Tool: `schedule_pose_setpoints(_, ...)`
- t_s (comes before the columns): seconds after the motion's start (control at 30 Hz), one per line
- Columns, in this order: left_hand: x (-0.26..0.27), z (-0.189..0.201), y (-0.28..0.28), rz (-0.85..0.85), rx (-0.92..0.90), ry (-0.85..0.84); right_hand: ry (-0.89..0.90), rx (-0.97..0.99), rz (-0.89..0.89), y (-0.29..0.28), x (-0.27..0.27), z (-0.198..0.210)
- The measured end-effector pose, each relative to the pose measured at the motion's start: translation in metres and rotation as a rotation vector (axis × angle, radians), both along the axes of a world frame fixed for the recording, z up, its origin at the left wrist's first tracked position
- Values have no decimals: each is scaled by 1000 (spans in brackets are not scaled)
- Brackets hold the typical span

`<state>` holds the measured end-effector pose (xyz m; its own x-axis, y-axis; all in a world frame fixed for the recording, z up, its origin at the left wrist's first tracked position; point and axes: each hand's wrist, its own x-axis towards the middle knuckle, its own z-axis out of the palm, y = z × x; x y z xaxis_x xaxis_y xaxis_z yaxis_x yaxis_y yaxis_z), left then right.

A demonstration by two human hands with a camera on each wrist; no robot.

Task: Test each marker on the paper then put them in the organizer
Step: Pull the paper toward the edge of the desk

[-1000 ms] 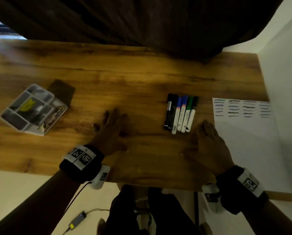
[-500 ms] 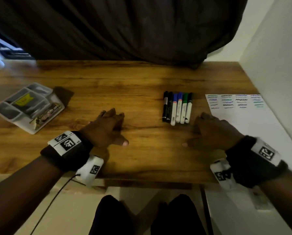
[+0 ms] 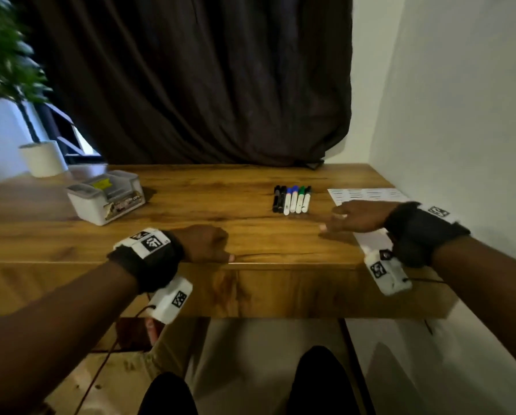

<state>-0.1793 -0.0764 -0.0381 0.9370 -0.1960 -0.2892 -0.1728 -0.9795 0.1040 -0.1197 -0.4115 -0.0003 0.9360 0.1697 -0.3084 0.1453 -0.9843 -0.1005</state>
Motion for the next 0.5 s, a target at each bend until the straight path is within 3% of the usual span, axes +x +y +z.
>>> schedule_pose_setpoints(0.1, -12, -11, -1, 2, -61, -53, -158, 17, -62, -36, -31, -19)
schedule_pose_setpoints(0.2, -19, -19, -4, 38, -80, -86, -134, 105, -124, -62, -53, -44)
schedule_pose_setpoints(0.3, -23, -19, -18, 27, -179, -97, -137, 20, -114, -73, -69, -67)
schedule_pose_setpoints(0.43, -28, -15, -58, -26, -369, -190, -433, -102, -34, -81, -90, -84)
schedule_pose_setpoints(0.5, -30, -13, -83, -36, -499, -231, -552, -65, -29, -81, -99, -90)
